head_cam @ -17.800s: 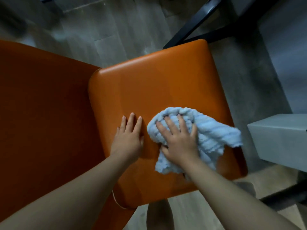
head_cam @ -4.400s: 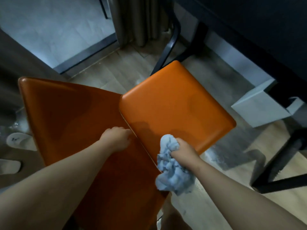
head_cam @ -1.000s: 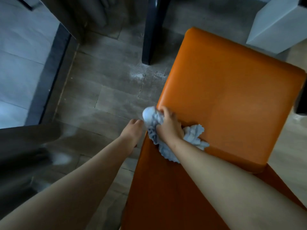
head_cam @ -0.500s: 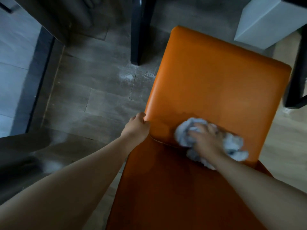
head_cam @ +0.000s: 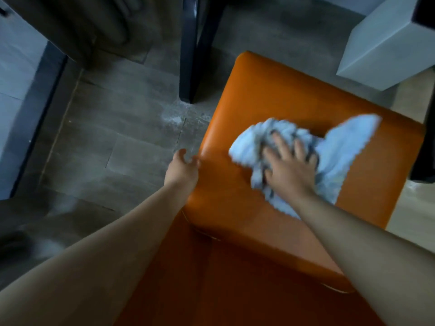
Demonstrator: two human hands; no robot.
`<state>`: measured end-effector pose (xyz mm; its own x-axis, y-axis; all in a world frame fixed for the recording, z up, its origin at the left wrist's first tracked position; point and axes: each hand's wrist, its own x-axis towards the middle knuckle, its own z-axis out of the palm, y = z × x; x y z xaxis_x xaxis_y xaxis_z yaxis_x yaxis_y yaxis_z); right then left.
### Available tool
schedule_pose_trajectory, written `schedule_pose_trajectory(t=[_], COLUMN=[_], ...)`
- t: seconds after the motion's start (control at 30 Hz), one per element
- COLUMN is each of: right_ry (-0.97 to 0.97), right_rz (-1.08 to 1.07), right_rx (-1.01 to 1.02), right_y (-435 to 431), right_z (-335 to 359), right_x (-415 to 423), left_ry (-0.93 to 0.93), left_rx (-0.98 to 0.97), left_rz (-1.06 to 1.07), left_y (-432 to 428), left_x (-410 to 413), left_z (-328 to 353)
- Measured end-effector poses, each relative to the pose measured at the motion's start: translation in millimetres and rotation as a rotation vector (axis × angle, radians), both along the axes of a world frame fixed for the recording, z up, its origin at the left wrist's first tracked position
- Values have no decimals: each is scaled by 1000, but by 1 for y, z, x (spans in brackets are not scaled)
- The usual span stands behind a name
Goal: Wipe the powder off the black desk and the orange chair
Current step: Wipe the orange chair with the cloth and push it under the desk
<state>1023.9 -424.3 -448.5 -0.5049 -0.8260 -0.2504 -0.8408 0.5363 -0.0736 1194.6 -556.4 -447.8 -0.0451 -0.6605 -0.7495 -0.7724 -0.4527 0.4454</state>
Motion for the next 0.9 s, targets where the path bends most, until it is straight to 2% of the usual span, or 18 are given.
schedule_pose_trajectory(t=[0.07, 0.1, 0.13, 0.2, 0.27, 0.3, 0.33, 0.43, 0.5, 0.53, 0.57, 0.6, 0.63, 0.67, 0.83, 0.9], right_ry=[-32, -41, -31, -86, -310, -393, -439, -433, -726, -774, -656, -370, -103, -20, -163, -190], right_rz=[-357, -382, -269, 239, 695, 761, 729, 527, 344, 248, 214, 221, 223, 183, -217, -399], right_rx=[-87, -158, -234, -244, 114, 327, 448, 508, 621, 575, 420, 177, 33, -7, 40, 67], right_y=[-37, -55, -73, -101, -107, -105, -109, -146, -175, -186, -194, -198, -198, -197, -173, -147], right_z=[10, 16, 20, 15, 5, -1, -5, -17, -23, -23, -21, -21, -20, -15, -9, -9], right_x=[-10, -3, 12, 56, 103, 116, 117, 85, 41, 19, 0, -19, -35, -49, -106, -139], left_ry=[-7, 18, 71, 142, 107, 81, 58, 47, 53, 46, 46, 62, 85, 99, 104, 52], left_rx=[2, -1, -13, -115, -263, -303, -320, -277, -182, -141, -110, -91, -90, -103, -206, -237], left_rz=[161, 277, 411, 687, 870, 891, 871, 668, 483, 390, 304, 226, 149, 70, -333, -485], left_y=[-10, -16, -23, -38, -47, -47, -45, -30, -17, -11, -6, -1, 4, 7, 16, 17], left_x=[2, 5, 9, 20, 32, 35, 36, 32, 26, 23, 20, 16, 12, 9, -8, -18], left_z=[-3, -3, -2, 3, 8, 10, 12, 7, 1, -1, -2, -3, -2, -1, 15, 17])
